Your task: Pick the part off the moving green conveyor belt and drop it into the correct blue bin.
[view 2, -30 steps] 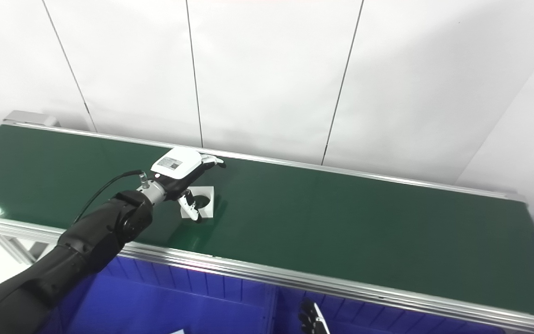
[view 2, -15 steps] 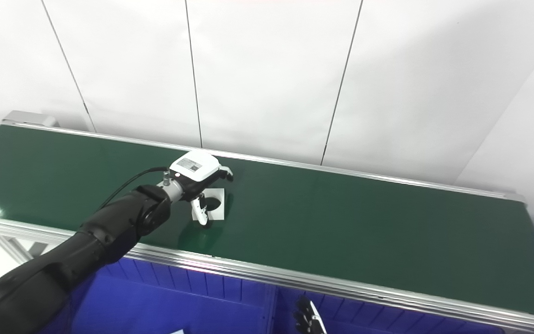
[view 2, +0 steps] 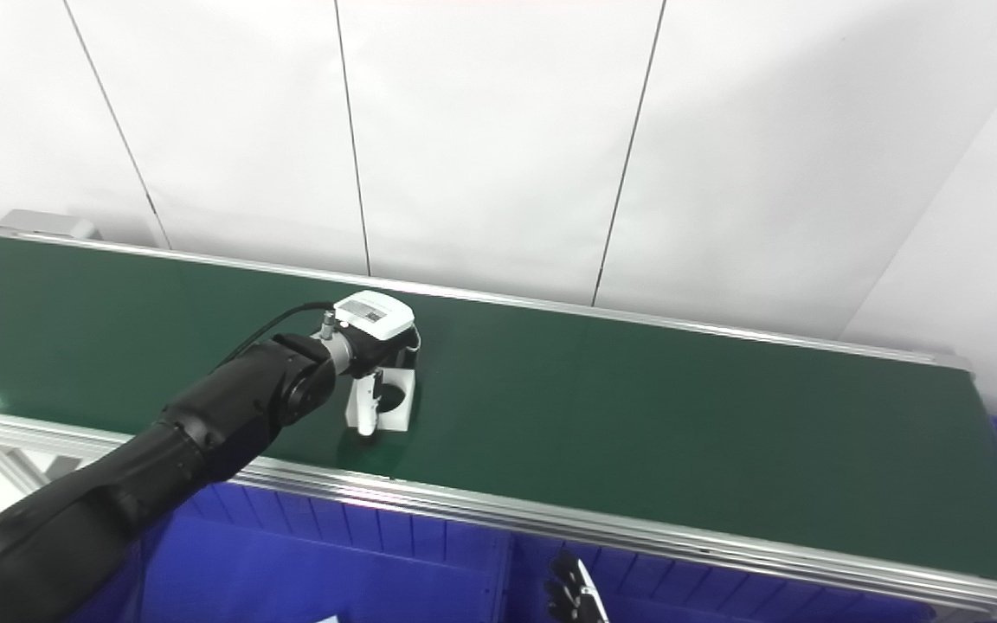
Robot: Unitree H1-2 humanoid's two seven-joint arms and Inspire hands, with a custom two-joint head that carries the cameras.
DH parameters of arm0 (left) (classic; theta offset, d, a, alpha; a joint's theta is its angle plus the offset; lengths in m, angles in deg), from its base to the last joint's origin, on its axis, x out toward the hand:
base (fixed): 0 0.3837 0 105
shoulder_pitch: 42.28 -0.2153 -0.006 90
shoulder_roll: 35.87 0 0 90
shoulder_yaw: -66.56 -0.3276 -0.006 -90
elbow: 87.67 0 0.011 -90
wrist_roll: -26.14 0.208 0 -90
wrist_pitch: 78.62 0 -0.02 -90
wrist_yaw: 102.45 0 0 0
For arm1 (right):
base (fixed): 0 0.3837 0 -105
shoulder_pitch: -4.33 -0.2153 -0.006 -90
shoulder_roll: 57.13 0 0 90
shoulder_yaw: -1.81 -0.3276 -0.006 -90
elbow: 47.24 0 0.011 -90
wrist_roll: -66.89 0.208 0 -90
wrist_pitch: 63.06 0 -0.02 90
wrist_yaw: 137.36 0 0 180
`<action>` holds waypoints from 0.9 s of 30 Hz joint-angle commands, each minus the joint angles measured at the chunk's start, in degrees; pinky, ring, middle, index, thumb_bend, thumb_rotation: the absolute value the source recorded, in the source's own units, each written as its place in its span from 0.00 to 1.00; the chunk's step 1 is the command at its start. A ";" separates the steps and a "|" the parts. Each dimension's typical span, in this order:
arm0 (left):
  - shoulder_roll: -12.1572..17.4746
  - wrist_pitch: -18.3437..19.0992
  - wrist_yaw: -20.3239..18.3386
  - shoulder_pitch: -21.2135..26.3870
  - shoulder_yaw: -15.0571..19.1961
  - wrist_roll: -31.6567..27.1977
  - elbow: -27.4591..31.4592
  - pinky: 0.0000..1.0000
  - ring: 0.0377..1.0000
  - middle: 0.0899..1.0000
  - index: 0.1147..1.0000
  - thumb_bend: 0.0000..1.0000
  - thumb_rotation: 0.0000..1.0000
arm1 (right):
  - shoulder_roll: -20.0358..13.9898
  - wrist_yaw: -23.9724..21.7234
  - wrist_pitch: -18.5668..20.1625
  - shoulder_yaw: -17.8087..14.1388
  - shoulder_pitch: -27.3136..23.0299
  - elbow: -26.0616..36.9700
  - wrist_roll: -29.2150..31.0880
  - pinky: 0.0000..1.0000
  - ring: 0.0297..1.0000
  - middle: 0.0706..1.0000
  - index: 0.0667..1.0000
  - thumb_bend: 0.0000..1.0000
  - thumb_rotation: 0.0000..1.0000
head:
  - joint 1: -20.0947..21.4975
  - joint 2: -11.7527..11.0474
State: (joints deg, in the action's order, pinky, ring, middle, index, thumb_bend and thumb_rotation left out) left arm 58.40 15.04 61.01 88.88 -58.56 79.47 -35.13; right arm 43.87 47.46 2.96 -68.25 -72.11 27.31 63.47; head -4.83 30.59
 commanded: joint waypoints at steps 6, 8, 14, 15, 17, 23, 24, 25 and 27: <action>1.73 1.65 -1.42 1.35 0.74 -0.17 1.73 0.22 0.29 0.34 0.41 0.53 0.05 | 0.26 0.62 -2.95 0.51 -0.17 1.89 -0.42 0.85 0.89 0.92 0.96 1.00 0.95 | 0.07 0.17; 1.82 1.75 -1.69 1.37 0.96 -0.29 2.43 0.24 0.30 0.36 0.41 0.53 0.05 | 0.23 0.63 -2.95 0.59 -0.13 1.91 -0.40 0.86 0.89 0.93 0.96 1.00 0.95 | 0.02 0.15; 2.04 1.85 -2.77 1.61 1.49 -0.67 4.19 0.29 0.36 0.40 0.42 0.53 0.06 | 0.32 0.23 -2.95 0.48 -0.03 2.13 0.01 0.86 0.90 0.93 0.95 1.00 0.95 | -0.03 0.21; 2.05 2.02 -3.08 1.53 1.66 -0.81 4.82 0.28 0.35 0.40 0.42 0.53 0.06 | 0.29 0.26 -2.95 0.50 -0.04 2.12 -0.04 0.86 0.90 0.93 0.95 1.00 0.95 | -0.05 0.22; 2.13 2.43 -4.04 1.38 1.98 -1.02 6.57 0.25 0.32 0.37 0.42 0.53 0.06 | 0.22 0.36 -2.95 0.53 -0.04 2.15 -0.16 0.86 0.89 0.93 0.95 1.00 0.95 | -0.15 0.26; 2.95 4.14 -7.48 -0.01 3.62 -1.36 16.87 0.26 0.32 0.37 0.41 0.53 0.06 | 0.21 0.22 -2.95 0.44 0.08 2.21 -0.04 0.86 0.89 0.93 0.95 1.00 0.95 | -0.30 0.36; 3.11 4.72 -8.29 -0.29 3.95 -1.29 19.07 0.26 0.32 0.37 0.42 0.53 0.06 | 0.23 0.12 -2.95 0.37 0.07 2.14 0.07 0.86 0.89 0.93 0.95 1.00 0.94 | -0.73 0.47; 3.30 5.14 -8.93 -0.65 4.38 -1.38 21.24 0.25 0.32 0.37 0.42 0.53 0.06 | 0.23 0.07 -2.95 0.34 0.04 2.09 0.11 0.86 0.89 0.93 0.95 1.00 0.94 | -0.73 0.47; 3.83 5.32 -9.64 -1.88 5.84 -2.31 26.25 0.27 0.34 0.38 0.42 0.53 0.06 | 0.22 -0.09 -2.95 0.33 -0.03 2.05 0.18 0.87 0.90 0.93 0.95 1.00 0.94 | -0.87 0.55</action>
State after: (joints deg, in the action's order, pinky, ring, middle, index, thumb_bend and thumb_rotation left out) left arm 60.50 19.67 51.04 85.51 -54.62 77.67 -12.57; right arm 43.80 47.57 2.96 -67.95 -72.01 27.53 63.38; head -5.62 31.11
